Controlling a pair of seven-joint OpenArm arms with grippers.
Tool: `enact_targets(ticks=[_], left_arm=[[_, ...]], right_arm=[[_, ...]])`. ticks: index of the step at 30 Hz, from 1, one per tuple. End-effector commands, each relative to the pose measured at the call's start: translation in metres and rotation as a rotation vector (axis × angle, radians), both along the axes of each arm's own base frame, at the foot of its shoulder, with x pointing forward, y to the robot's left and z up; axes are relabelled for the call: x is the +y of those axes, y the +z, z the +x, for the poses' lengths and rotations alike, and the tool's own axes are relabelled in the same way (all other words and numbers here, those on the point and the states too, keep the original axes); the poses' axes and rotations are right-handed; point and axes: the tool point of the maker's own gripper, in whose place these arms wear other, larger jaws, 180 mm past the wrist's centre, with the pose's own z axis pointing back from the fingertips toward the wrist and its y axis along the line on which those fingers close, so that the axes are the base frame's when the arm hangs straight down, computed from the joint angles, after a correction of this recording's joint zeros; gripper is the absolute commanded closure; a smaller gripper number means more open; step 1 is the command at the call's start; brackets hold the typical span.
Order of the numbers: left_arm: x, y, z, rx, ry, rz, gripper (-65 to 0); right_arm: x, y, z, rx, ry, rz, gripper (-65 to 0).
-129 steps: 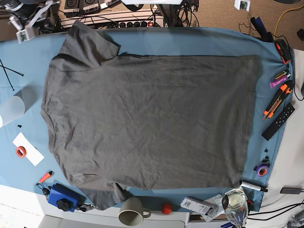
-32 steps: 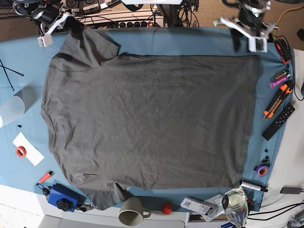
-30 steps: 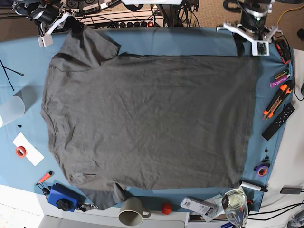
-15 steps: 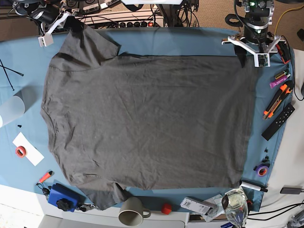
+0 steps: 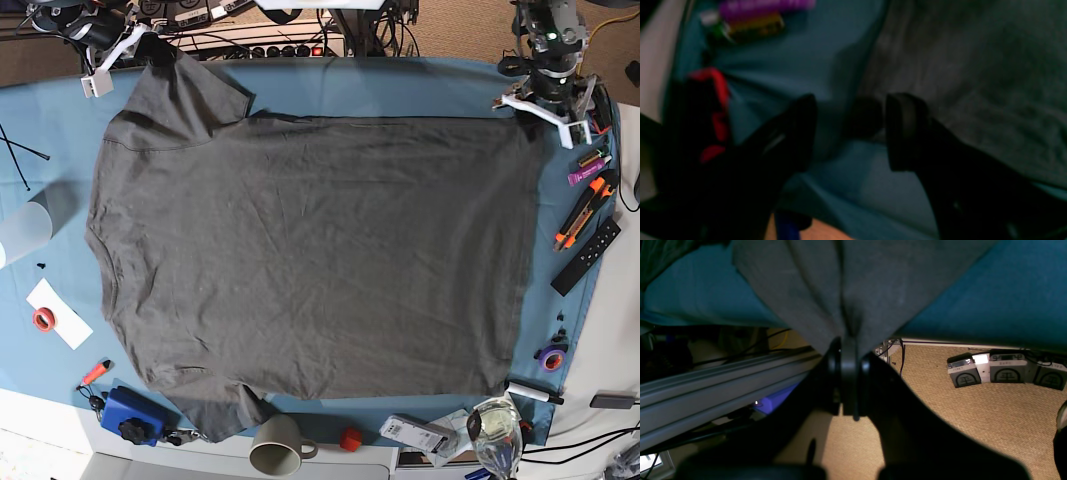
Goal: Fold the T-shirt properly
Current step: 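Grasp the shoulder corners of the grey shirt with both grippers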
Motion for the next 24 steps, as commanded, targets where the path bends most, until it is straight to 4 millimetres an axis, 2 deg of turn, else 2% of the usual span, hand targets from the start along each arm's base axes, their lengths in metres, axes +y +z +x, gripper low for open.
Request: enact_targets(ticks=[1, 10, 13, 18, 24], left_arm=[[-0.002, 0.004, 0.005, -0.027, -0.01, -0.014, -33.3], [-0.023, -0.033, 0.005, 0.045, -0.018, -0.205, -32.9], [-0.031, -0.039, 0.003, 0.069, -0.007, -0.274, -25.2], [-0.033, -0.038, 0.004, 0.06, -0.003, -0.298, 0.0], [-0.042, -0.04, -0.001, 0.092, -0.06, -0.313, 0.0]], right_arm=[[-0.004, 0.006, 0.003, -0.018, 0.004, -0.008, 0.0], [-0.004, 0.006, 0.003, -0.018, 0.004, -0.01, 0.0], [-0.004, 0.006, 0.003, -0.018, 0.004, -0.01, 0.0], [-0.005, 0.008, 0.009, -0.043, -0.001, -0.015, 0.0], [-0.007, 0.016, 0.024, -0.1, 0.008, -0.056, 0.0]])
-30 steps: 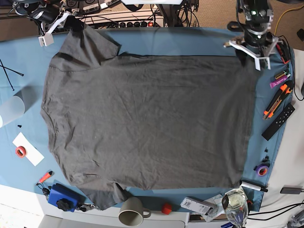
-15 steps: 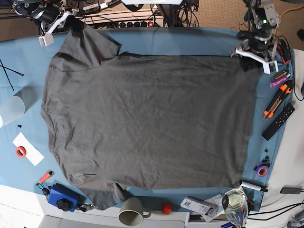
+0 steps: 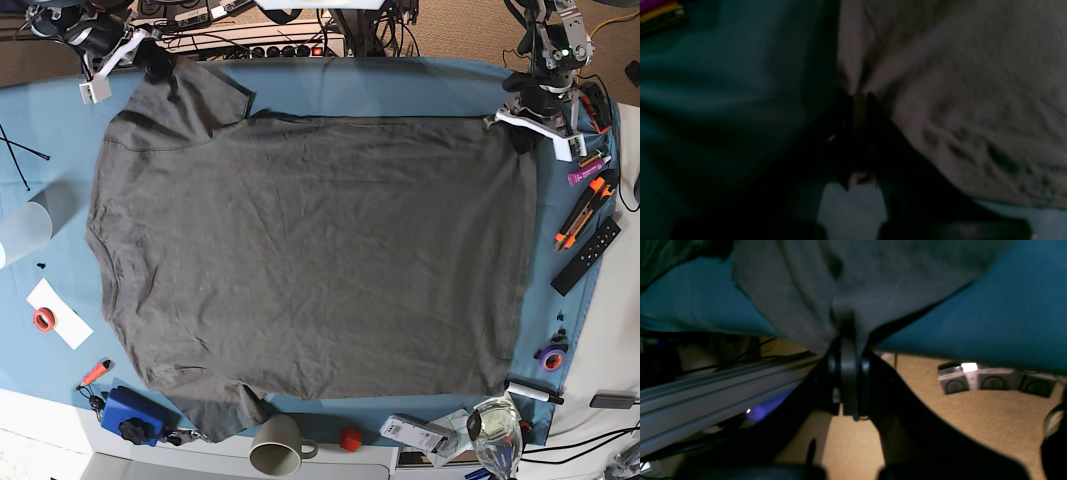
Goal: Fold the T-shirt properly
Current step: 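Grasp the shoulder corners of the grey shirt with both grippers, then lift the shoulders and fold them over toward the hem with both grippers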
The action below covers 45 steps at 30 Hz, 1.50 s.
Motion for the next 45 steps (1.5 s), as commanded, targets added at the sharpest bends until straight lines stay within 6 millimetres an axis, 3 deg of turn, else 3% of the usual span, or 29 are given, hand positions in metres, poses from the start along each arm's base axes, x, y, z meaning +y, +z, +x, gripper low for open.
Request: enact_targets(ticks=[1, 6, 10, 14, 17, 21, 30, 37, 45], left_arm=[[-0.011, -0.016, -0.02, 0.112, -0.043, -0.027, 0.0], [-0.014, -0.007, -0.019, 0.105, -0.064, -0.02, 0.0], [-0.016, 0.002, -0.028, 0.103, -0.079, -0.004, 0.0], [-0.015, 0.011, -0.041, 0.109, -0.087, 0.016, 0.0], [-0.001, 0.017, -0.052, 0.122, -0.067, 0.065, 0.0], [0.025, 0.02, -0.065, 0.158, -0.051, 0.11, 0.0], [0.038, 0.028, -0.076, 0.18, -0.041, 0.033, 0.0], [0.033, 0.036, -0.07, 0.131, -0.023, -0.03, 0.0], [0.036, 0.047, -0.064, 0.101, -0.037, 0.024, 0.0]], right_arm=[[-0.003, 0.013, 0.011, -0.061, 0.005, -0.015, 0.0], [-0.003, 0.029, 0.022, -0.116, 0.047, -0.091, 0.0], [-0.018, 0.045, 0.026, -0.162, 0.0, -0.14, 0.0], [-0.039, 0.054, 0.014, -0.153, -0.059, -0.171, 0.0], [-0.048, 0.06, 0.003, -0.135, -0.086, -0.173, 0.0], [-0.047, 0.06, -0.017, -0.075, -0.084, -0.143, 0.0], [-0.038, 0.061, -0.042, -0.012, -0.074, -0.082, 0.0], [-0.039, 0.067, -0.017, -0.096, -0.085, -0.081, 0.0], [-0.04, 0.074, 0.008, -0.177, -0.089, -0.081, 0.0]])
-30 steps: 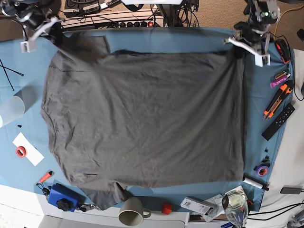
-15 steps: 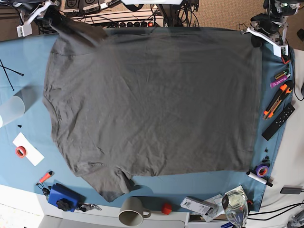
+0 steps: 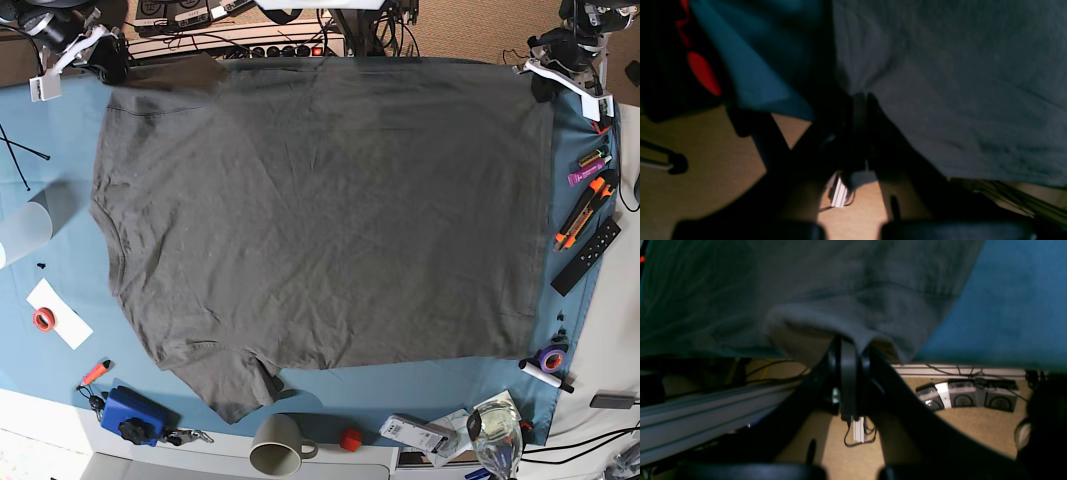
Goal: Fold the T-shirt properly
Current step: 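Lift the shoulders and fold them over toward the hem with both grippers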
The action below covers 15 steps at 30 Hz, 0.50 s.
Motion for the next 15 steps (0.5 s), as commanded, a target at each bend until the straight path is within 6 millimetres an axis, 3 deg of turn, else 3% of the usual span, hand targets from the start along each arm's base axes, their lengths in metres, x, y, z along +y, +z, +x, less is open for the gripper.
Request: enact_targets(ticks=[1, 6, 15], left_arm=[[0.003, 0.013, 0.007, -0.051, -0.006, 0.026, 0.0], [0.005, 0.031, 0.021, -0.137, -0.007, 0.058, 0.0], [0.013, 0.037, 0.036, -0.167, -0.017, 0.113, 0.0]], right_arm=[[-0.003, 0.011, 0.008, -0.048, 0.0, -0.014, 0.0], [-0.01, 0.015, 0.025, -0.097, -0.009, -0.055, 0.0], [-0.018, 0.022, 0.053, -0.162, -0.02, -0.111, 0.0]])
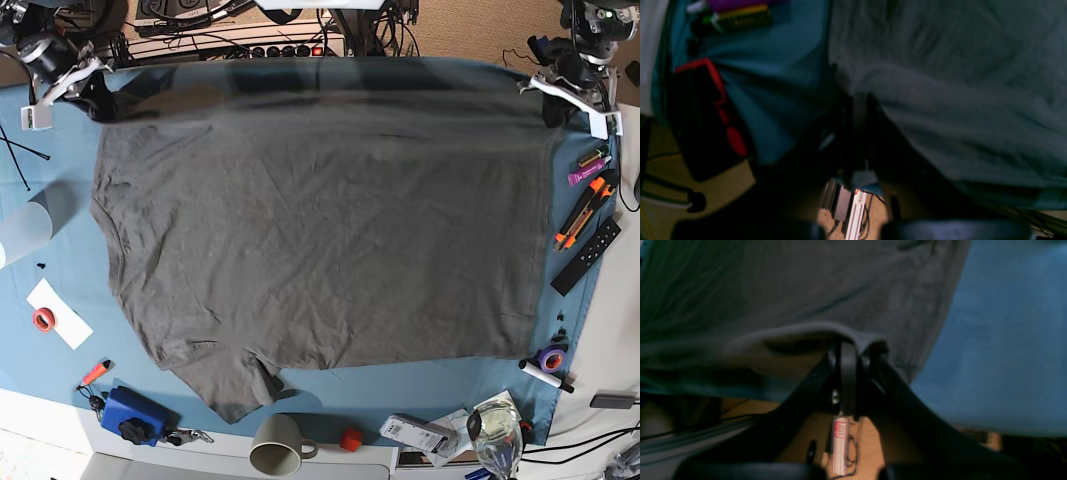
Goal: Fold the T-shirt properly
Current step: 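Lift the shoulders and fold them over toward the hem with both grippers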
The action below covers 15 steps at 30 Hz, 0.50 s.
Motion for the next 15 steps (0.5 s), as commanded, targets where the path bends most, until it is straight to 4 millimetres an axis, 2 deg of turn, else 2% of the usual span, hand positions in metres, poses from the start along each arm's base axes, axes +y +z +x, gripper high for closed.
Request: enact_targets(ticks=[1, 7, 15], left_arm=[[0.006, 0.012, 0.008, -0.042, -0.009, 0.035, 0.0], [0.005, 0.016, 0.017, -0.061, -0.033, 0.043, 0.0], [-0.025, 0.01, 0.029, -0.073, -0.111, 0.021, 0.0]], right_arm=[[-0.003, 0.011, 0.009, -0.048, 0.008, -0.025, 0.0], [0.003, 0.004, 0.025, -0.051, 0.036, -0.068, 0.0], [0.006, 0.001, 0.056, -0.076, 0.065, -0.169, 0.0]])
